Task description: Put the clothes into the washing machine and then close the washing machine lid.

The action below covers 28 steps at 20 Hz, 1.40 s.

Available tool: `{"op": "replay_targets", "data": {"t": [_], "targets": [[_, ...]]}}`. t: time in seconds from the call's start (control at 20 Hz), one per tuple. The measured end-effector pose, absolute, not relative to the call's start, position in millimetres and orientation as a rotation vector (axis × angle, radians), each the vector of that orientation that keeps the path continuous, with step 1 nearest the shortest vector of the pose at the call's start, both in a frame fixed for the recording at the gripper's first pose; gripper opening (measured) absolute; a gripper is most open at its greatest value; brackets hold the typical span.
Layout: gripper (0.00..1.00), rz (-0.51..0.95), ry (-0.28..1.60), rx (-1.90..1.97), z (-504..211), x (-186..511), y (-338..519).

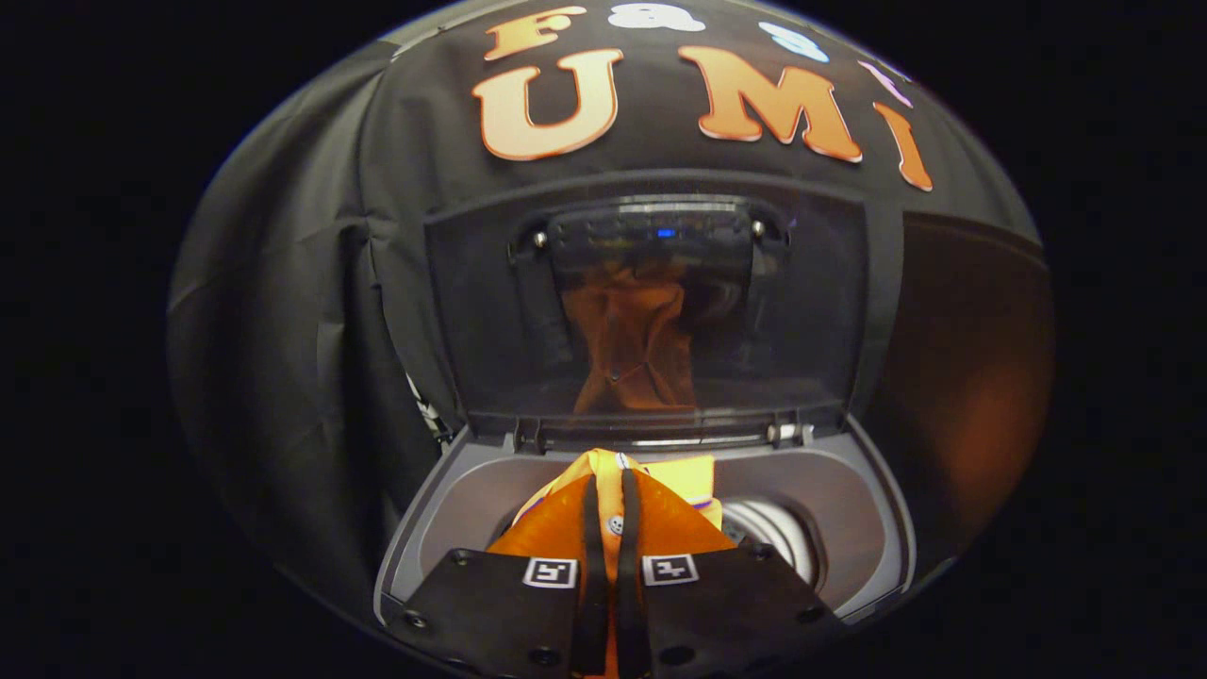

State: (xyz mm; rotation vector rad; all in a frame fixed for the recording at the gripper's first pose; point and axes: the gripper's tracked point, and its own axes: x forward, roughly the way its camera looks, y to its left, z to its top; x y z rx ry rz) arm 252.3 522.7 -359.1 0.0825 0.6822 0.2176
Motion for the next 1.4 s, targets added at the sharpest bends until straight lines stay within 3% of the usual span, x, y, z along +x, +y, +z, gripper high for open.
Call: {"op": "replay_targets", "data": {"t": [0.2,0.65,1.0,1.4], "targets": [[0.27,0.187,0.703,0.069,-369,254,517],[0.97,0.186,0.762,0.046,-372,245,517],[0.99,0.200,0.701,0.091,-355,210,512],[0.98,0.156,0.286,0.125,-193,197,467]]}}
